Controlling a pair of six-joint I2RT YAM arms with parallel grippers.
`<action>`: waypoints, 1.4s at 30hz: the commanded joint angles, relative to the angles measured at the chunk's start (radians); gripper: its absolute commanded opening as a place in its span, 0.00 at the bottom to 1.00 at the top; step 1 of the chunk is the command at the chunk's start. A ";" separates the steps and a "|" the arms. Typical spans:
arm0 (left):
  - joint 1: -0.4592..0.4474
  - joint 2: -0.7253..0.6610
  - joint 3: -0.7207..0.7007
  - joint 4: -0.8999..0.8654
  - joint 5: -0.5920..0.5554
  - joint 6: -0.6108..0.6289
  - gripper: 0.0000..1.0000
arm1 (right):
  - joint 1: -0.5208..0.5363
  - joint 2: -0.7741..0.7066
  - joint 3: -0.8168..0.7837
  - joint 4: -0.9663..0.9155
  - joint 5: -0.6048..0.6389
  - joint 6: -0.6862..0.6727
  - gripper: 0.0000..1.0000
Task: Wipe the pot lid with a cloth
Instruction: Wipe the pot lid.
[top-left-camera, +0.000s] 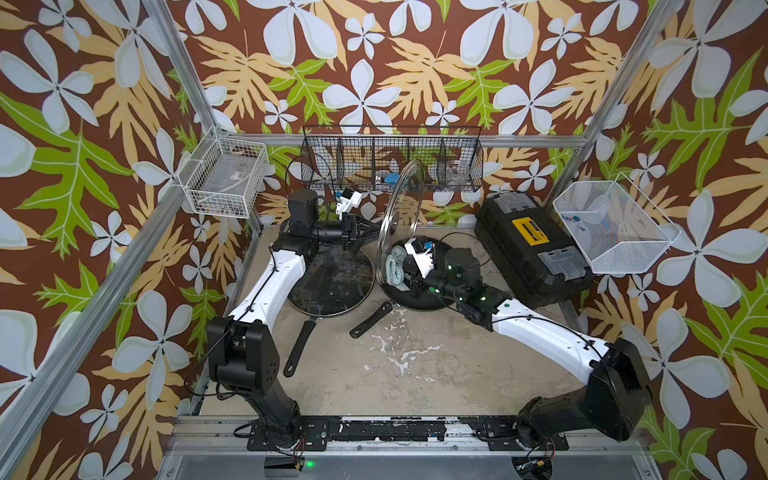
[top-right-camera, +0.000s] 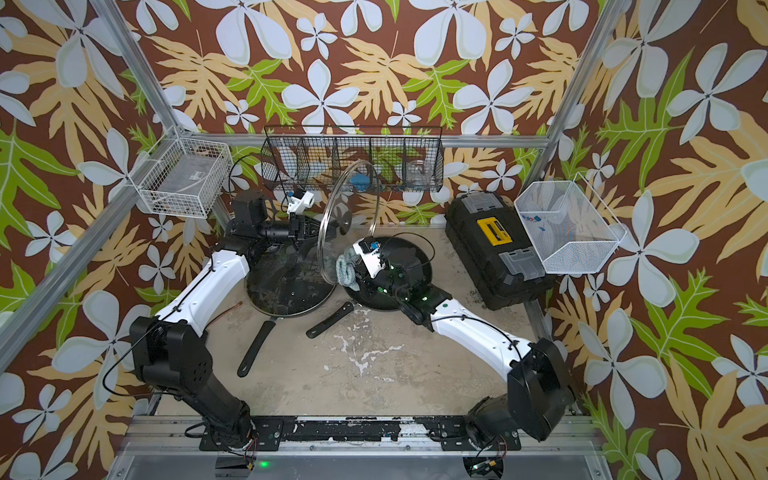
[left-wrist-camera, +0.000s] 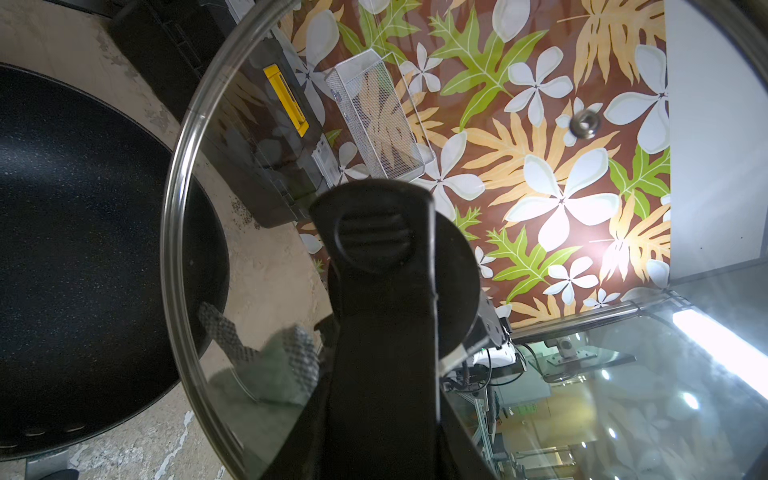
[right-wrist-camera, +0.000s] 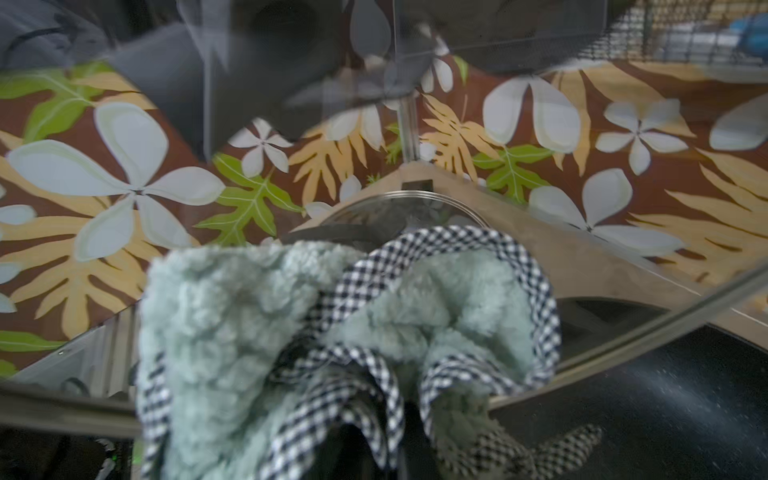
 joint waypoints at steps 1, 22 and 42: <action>0.000 -0.010 0.006 0.078 0.043 0.020 0.00 | -0.050 0.070 0.036 0.060 -0.006 0.018 0.00; 0.000 -0.014 -0.012 0.077 0.039 0.027 0.00 | -0.121 0.143 0.541 -0.002 -0.078 -0.025 0.00; 0.000 -0.005 0.020 0.078 0.042 0.015 0.00 | -0.041 -0.039 -0.005 0.001 -0.091 -0.016 0.00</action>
